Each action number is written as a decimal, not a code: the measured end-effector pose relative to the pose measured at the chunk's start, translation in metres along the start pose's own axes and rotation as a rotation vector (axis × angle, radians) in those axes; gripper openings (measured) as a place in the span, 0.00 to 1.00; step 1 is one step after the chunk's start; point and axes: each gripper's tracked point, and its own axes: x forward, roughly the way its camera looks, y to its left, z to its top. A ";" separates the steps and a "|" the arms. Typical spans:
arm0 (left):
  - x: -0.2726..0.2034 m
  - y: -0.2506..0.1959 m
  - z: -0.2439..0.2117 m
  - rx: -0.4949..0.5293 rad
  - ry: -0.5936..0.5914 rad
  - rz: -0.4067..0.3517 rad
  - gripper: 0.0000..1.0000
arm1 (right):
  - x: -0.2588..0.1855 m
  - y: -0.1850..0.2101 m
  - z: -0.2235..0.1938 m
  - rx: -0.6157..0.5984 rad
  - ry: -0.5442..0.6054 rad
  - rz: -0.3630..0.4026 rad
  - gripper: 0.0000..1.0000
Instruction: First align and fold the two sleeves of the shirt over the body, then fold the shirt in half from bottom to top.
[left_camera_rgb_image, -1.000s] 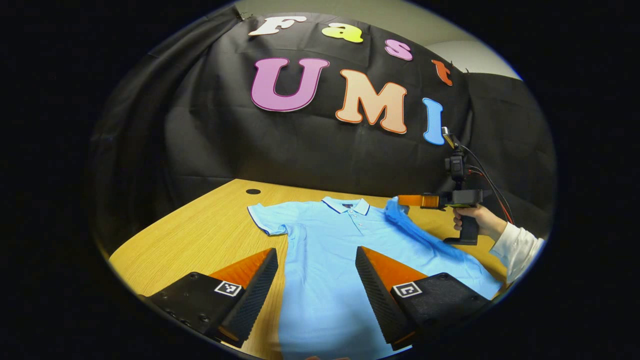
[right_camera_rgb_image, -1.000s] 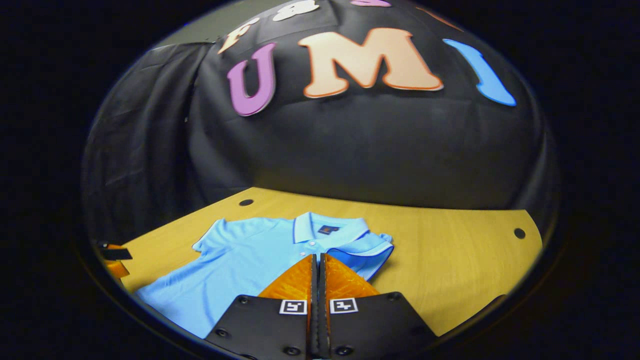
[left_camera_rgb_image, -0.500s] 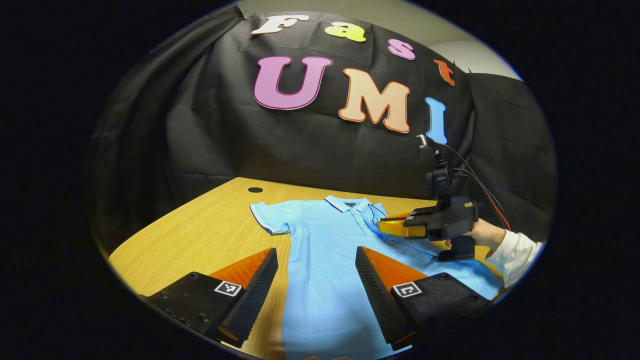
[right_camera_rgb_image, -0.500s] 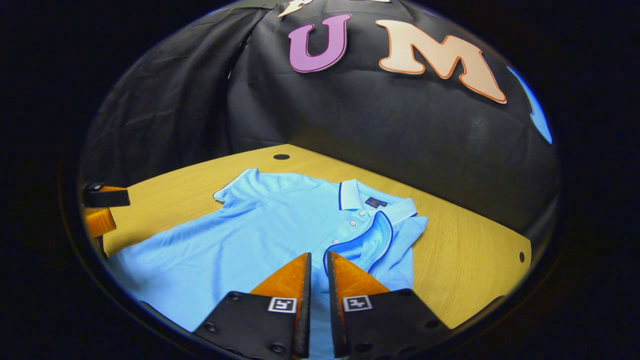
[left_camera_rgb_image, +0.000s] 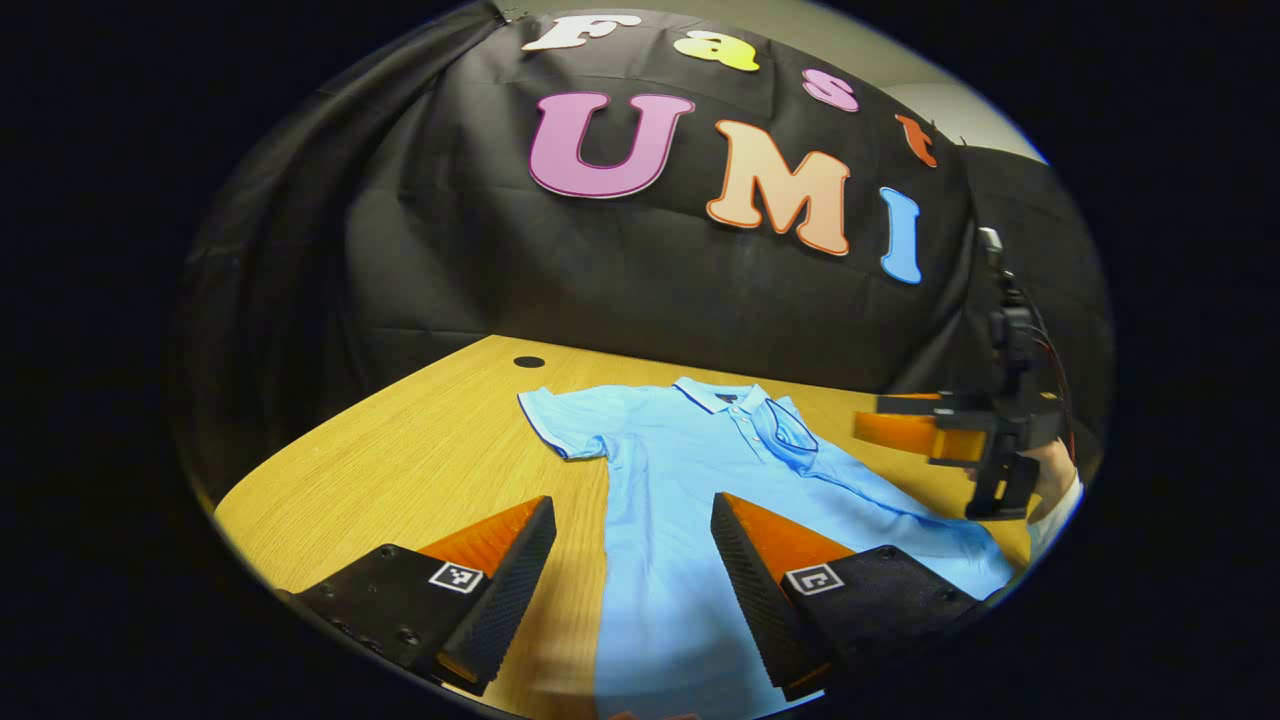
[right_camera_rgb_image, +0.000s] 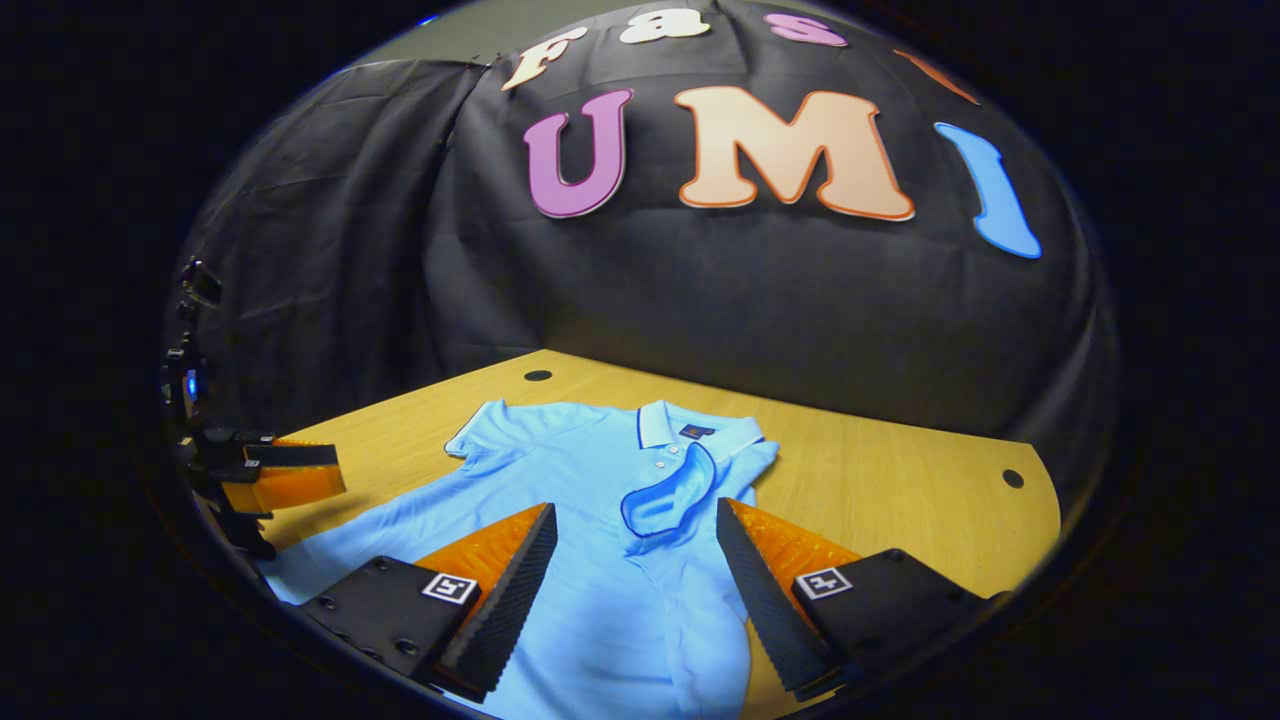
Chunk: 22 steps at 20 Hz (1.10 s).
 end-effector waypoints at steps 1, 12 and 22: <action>0.007 0.004 -0.001 -0.002 0.014 0.000 0.93 | -0.016 -0.006 -0.001 0.011 -0.018 -0.018 0.99; 0.115 0.053 0.026 0.033 0.173 0.061 0.93 | -0.133 -0.053 -0.043 0.126 -0.122 -0.172 0.99; 0.178 0.090 0.006 0.022 0.331 0.146 0.93 | -0.179 -0.084 -0.034 0.120 -0.205 -0.265 0.99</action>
